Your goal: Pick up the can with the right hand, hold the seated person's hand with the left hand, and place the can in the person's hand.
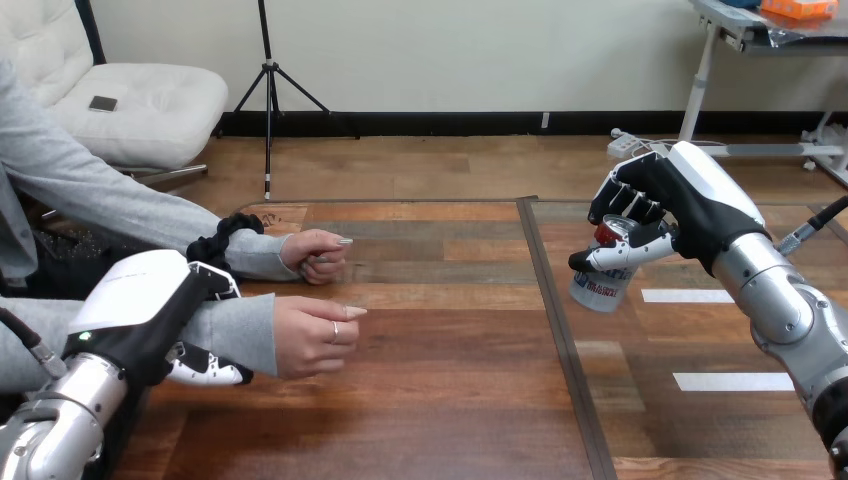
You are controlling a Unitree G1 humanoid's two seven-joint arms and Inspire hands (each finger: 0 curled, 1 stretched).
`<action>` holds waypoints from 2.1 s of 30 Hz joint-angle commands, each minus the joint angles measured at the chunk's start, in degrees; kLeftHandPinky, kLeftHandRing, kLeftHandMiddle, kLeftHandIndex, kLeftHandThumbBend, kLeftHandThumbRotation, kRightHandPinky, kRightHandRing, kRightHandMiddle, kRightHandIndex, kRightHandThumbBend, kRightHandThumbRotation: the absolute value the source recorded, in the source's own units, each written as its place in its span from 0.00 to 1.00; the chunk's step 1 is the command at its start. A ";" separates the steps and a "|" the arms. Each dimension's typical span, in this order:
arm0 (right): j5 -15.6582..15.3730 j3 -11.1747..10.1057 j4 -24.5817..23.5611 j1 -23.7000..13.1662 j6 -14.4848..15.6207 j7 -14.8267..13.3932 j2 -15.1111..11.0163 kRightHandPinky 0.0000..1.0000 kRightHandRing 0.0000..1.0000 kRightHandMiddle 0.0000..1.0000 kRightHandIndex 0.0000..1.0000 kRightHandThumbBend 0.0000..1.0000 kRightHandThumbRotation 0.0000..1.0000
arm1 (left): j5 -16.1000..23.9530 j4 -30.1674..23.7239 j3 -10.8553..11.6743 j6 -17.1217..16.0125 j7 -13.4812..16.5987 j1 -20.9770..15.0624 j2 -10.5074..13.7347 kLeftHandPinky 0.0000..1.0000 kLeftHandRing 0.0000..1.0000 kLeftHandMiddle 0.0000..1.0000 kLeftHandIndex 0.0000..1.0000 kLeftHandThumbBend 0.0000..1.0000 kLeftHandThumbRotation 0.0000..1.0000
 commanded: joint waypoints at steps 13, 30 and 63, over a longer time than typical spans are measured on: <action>1.45 -0.93 -3.33 -3.35 -0.97 -0.75 0.65 0.38 0.40 0.42 0.40 0.79 0.00 | -1.10 -3.62 -0.68 -1.64 0.81 -5.70 -4.25 0.32 0.38 0.44 0.44 0.70 0.00; 1.17 -0.64 -3.72 -3.26 -0.79 -0.88 1.20 0.39 0.41 0.42 0.40 0.79 0.00 | -1.51 -4.85 -0.58 -1.73 0.43 -6.18 -6.29 0.32 0.37 0.43 0.45 0.68 0.00; 1.08 -0.15 -4.46 -4.06 -2.80 -0.07 3.39 0.39 0.39 0.41 0.40 0.78 0.00 | -2.23 -7.46 0.28 -2.47 -0.14 -6.69 -8.19 0.31 0.36 0.42 0.43 0.64 0.00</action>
